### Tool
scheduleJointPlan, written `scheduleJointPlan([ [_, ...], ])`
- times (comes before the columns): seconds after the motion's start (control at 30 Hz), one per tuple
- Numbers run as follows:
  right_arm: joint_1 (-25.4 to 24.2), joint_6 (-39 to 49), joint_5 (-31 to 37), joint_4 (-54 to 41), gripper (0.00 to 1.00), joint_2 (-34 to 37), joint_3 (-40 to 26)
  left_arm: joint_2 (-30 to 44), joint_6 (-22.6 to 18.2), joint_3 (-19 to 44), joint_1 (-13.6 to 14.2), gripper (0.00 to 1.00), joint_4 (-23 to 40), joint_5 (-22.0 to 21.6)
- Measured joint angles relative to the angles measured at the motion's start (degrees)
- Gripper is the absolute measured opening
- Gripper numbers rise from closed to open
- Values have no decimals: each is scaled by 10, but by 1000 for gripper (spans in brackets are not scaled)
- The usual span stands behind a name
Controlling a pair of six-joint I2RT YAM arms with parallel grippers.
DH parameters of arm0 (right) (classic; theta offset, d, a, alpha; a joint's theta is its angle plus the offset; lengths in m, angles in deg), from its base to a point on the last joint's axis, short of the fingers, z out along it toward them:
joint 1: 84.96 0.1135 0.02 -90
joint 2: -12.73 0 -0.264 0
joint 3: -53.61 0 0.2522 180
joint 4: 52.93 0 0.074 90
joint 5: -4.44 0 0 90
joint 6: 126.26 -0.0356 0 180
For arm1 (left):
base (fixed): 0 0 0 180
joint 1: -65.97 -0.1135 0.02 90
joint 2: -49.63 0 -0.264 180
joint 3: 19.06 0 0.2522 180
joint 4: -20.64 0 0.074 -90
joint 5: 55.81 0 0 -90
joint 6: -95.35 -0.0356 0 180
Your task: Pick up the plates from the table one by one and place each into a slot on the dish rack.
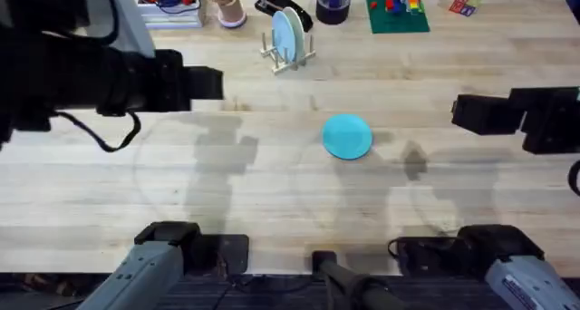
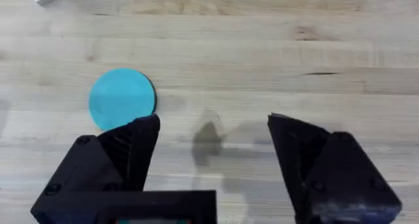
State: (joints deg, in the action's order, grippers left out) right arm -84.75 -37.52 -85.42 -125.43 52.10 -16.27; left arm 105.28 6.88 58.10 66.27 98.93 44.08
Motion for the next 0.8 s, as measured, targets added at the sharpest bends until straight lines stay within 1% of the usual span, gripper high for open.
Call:
scheduleJointPlan([
  [0.03, 0, 0, 0, 0, 994, 0, 0, 5, 0, 0, 0, 351, 0, 11],
  [0.1, 0, 0, 0, 0, 995, 0, 0, 17, -2, 0, 0, 80, 2, 35],
  [0.13, 0, 0, 0, 0, 995, 0, 0, 23, -2, 0, 0, 51, 3, 50],
  [0.23, 0, 0, 0, 0, 995, 0, 0, 41, -2, 0, 0, 41, 4, 95],
  [0.47, 0, 0, 0, 0, 995, 0, 0, 62, -2, 0, 0, 41, -5, 224],
  [0.57, 0, 0, 0, 0, 995, 0, 0, 63, -1, 0, 0, 41, -12, 268],
  [0.63, 0, 0, 0, 0, 995, 0, 0, 63, 0, 0, 4, 42, -16, 286],
  [0.67, 0, 0, 0, 0, 995, 0, 0, 63, 3, 0, 7, 42, -20, 291],
  [0.7, 0, 0, 0, 0, 995, 0, 0, 63, 19, -1, 27, 42, -56, 309],
  [0.8, 0, 0, 0, 0, 995, 0, 0, 63, 40, -14, 53, 42, -118, 327],
])
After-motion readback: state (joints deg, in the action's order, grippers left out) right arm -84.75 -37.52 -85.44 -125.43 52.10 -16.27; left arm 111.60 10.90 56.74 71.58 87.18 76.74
